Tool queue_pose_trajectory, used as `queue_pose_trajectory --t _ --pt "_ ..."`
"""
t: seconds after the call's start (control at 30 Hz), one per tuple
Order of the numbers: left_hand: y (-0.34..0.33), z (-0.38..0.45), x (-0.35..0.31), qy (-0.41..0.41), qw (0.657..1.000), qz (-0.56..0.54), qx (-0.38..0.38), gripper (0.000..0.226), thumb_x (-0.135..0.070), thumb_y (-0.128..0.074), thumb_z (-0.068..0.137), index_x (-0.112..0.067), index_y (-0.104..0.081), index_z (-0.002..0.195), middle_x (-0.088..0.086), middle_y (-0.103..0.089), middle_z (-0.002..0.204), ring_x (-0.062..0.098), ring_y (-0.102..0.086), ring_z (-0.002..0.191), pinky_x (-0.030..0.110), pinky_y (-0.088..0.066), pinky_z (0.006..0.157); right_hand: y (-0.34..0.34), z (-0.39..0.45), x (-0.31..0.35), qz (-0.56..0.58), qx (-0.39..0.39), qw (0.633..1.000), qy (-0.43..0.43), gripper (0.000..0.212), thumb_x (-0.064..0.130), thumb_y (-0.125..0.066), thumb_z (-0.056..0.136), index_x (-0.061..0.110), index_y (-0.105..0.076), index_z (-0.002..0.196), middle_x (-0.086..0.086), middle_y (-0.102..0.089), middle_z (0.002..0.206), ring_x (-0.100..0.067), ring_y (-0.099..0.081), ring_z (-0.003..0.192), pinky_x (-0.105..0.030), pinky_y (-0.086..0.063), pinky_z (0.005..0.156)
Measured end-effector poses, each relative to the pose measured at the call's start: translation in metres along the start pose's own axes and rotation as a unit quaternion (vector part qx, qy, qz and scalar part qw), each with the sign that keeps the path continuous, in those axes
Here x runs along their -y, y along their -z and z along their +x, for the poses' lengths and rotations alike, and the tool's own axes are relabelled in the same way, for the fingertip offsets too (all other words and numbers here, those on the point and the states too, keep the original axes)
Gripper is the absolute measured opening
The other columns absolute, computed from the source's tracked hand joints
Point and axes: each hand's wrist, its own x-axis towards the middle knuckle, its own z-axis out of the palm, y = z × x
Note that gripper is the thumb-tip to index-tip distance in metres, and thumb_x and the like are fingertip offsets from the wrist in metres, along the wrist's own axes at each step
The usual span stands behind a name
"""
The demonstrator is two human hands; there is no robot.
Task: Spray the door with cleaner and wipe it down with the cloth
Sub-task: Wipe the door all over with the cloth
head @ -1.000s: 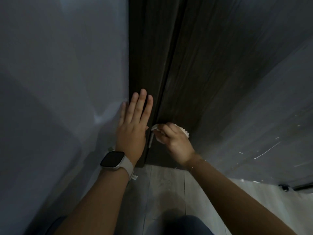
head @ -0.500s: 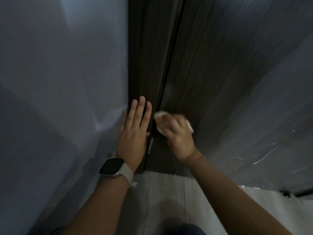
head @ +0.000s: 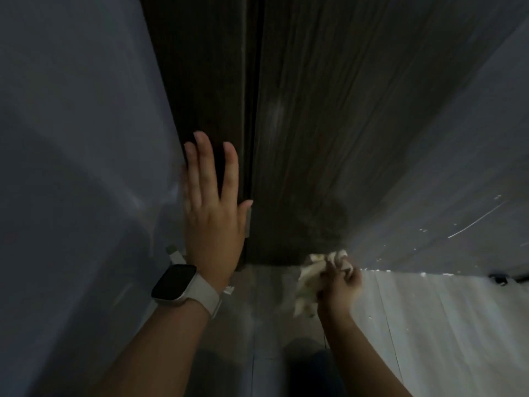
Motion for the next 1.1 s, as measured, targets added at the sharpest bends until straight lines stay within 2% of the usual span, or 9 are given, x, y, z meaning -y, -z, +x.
queue_pose_trajectory --t 0.1,0.27,0.4,0.53,0.63,0.73,0.83,0.97,1.1 --pt "-0.003 0.005 0.002 -0.002 1.0 -0.005 -0.012 0.096 -0.026 -0.074 0.085 -0.012 -0.007 0.153 0.023 0.002 0.154 0.039 0.0 0.146 0.034 0.007 0.121 0.006 0.018 -0.009 0.101 0.052 0.969 -0.217 0.011 0.008 -0.055 0.095 0.016 -0.061 0.098 -0.004 -0.061 0.092 -0.015 -0.06 0.081 -0.022 -0.054 0.059" --pt "-0.005 0.007 0.002 0.003 0.999 -0.026 -0.024 0.089 -0.026 -0.073 0.089 -0.01 -0.01 0.15 0.025 0.004 0.149 0.043 0.0 0.142 0.035 0.007 0.121 -0.023 0.016 -0.011 -0.15 0.217 0.938 -0.226 0.019 -0.001 -0.055 0.092 0.015 -0.059 0.101 0.0 -0.063 0.09 -0.01 -0.061 0.08 -0.014 -0.052 0.064" --pt "-0.009 0.01 0.003 0.001 0.999 -0.034 -0.033 0.093 -0.027 -0.073 0.09 -0.011 -0.005 0.151 0.028 0.004 0.146 0.046 0.0 0.14 0.035 0.009 0.12 -0.068 0.034 -0.038 0.024 0.009 0.908 -0.418 0.028 0.019 -0.037 0.105 0.007 -0.05 0.083 -0.016 -0.057 0.074 -0.011 -0.063 0.093 -0.017 -0.034 0.102" --pt "-0.009 0.011 0.001 -0.001 0.998 -0.052 -0.039 0.088 -0.025 -0.074 0.088 -0.011 -0.01 0.147 0.028 0.004 0.144 0.047 0.001 0.138 0.035 0.009 0.12 -0.078 0.031 -0.048 0.172 -0.018 0.864 -0.472 0.014 0.012 -0.044 0.102 0.012 -0.055 0.11 -0.003 -0.052 0.08 -0.015 -0.061 0.088 -0.001 -0.039 0.086" --pt "-0.009 0.012 0.002 -0.011 0.998 -0.047 -0.04 0.097 -0.028 -0.071 0.091 -0.024 0.002 0.154 0.029 0.005 0.144 0.048 0.001 0.137 0.035 0.01 0.12 -0.068 0.037 -0.031 0.241 -0.087 0.819 -0.513 0.021 0.012 -0.039 0.103 0.008 -0.058 0.112 -0.007 -0.062 0.118 -0.017 -0.061 0.104 -0.009 -0.034 0.098" --pt "-0.009 0.013 0.003 -0.009 0.998 -0.045 -0.035 0.1 -0.029 -0.07 0.091 -0.028 0.007 0.154 0.029 0.005 0.144 0.049 0.001 0.137 0.038 0.009 0.12 -0.047 0.05 0.014 0.2 -0.105 0.834 -0.503 0.028 0.007 -0.036 0.102 0.008 -0.049 0.127 -0.001 -0.053 0.138 -0.01 -0.05 0.127 -0.012 -0.029 0.101" --pt "-0.008 0.013 0.002 0.0 0.998 -0.053 -0.04 0.091 -0.025 -0.073 0.088 -0.01 -0.008 0.149 0.029 0.003 0.144 0.049 0.0 0.137 0.04 0.006 0.12 -0.03 0.051 0.039 -0.072 0.025 0.936 -0.344 0.032 0.003 -0.047 0.098 -0.003 -0.05 0.129 -0.008 -0.06 0.113 -0.026 -0.054 0.118 -0.033 -0.043 0.099" --pt "-0.008 0.012 0.002 -0.002 0.998 -0.051 -0.03 0.09 -0.025 -0.073 0.088 -0.013 -0.007 0.149 0.028 0.004 0.145 0.048 0.0 0.139 0.042 0.005 0.12 -0.048 0.048 0.011 0.24 0.014 0.865 -0.44 0.039 0.027 -0.04 0.103 0.011 -0.043 0.138 -0.014 -0.044 0.142 -0.031 -0.043 0.131 -0.04 -0.032 0.111" --pt "-0.007 0.011 0.0 0.005 0.998 -0.056 -0.031 0.085 -0.027 -0.071 0.091 -0.012 -0.009 0.148 0.026 0.005 0.146 0.046 0.001 0.139 0.038 0.008 0.12 -0.083 0.017 0.011 0.07 0.072 0.912 -0.398 0.037 0.016 -0.03 0.104 0.007 -0.052 0.132 -0.023 -0.052 0.136 -0.026 -0.05 0.122 -0.029 -0.039 0.103"
